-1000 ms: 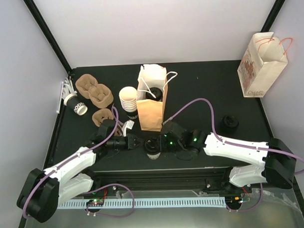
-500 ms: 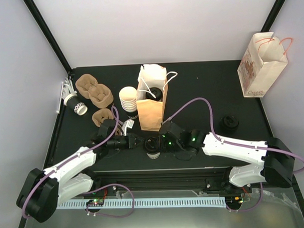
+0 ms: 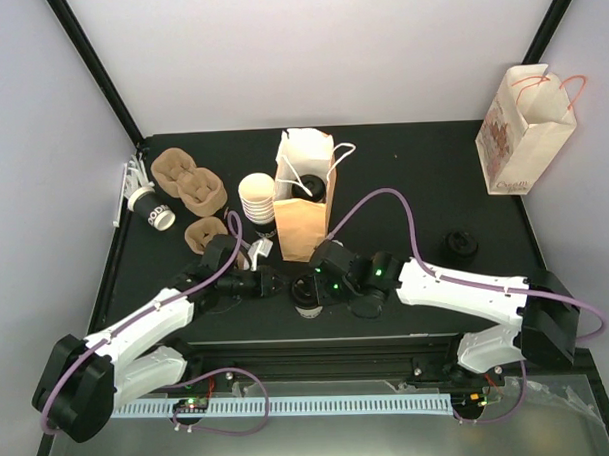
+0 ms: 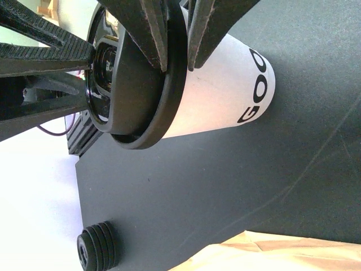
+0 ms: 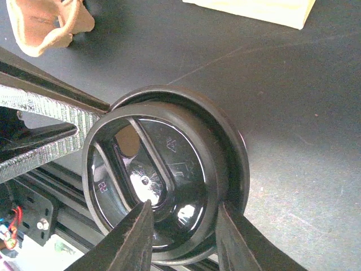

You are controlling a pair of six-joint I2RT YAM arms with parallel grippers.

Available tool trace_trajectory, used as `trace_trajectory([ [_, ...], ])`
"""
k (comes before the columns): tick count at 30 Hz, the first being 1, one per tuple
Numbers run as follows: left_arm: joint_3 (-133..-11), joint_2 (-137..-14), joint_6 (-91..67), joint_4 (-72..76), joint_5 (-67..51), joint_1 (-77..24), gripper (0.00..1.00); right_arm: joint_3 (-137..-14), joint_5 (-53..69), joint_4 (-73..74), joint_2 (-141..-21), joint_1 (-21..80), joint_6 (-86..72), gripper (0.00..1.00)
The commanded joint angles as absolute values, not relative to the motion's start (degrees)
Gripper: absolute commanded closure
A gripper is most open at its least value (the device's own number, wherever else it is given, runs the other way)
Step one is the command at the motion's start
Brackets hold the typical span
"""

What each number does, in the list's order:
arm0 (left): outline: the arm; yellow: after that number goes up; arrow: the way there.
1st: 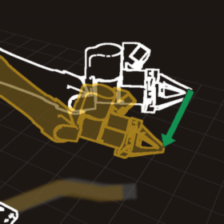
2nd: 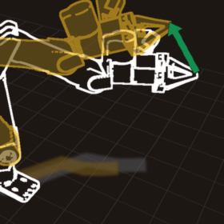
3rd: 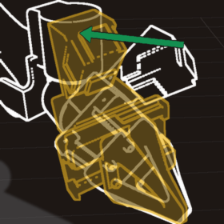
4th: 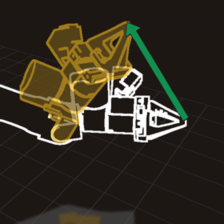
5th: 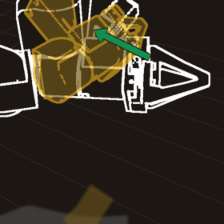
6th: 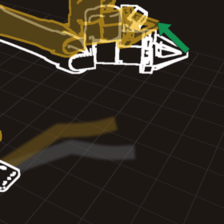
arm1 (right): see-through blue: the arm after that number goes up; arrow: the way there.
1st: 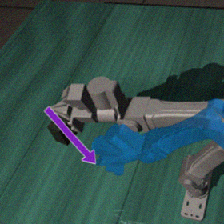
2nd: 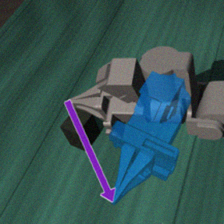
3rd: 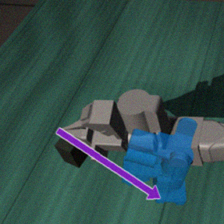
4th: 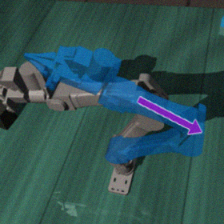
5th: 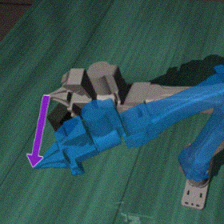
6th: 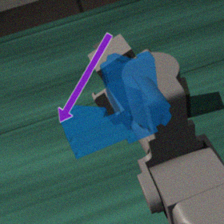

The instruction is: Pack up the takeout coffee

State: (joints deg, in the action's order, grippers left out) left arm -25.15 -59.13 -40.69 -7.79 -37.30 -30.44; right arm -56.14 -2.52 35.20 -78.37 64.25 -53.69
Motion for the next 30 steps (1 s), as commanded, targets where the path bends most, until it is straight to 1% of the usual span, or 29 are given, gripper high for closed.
trace_trajectory([
  [1,-26.33,-60.62,-39.25,-15.51,-36.78,-31.75,0.87,-57.88,-5.98,42.23,-79.77,64.68,-47.53,0.64],
  [4,-27.76,-60.49,-39.11,-16.28,-36.72,-31.76,0.87,-60.86,-7.15,43.19,-79.80,64.64,-44.91,0.60],
  [10,-30.08,-60.53,-38.55,-18.36,-36.33,-31.82,0.87,-66.21,-10.08,46.29,-80.53,64.68,-41.58,0.56],
  [16,-30.42,-60.69,-38.40,-18.99,-36.24,-31.73,0.87,-66.80,-12.08,47.49,-78.70,64.67,-39.50,0.49],
  [24,-30.63,-60.85,-38.68,-18.85,-36.43,-31.81,0.87,-67.68,-12.89,48.17,-77.44,64.64,-33.26,0.46],
  [30,-30.61,-60.94,-38.58,-18.88,-36.45,-31.76,0.87,-68.14,-17.14,47.05,-73.92,64.69,-28.89,0.45],
])
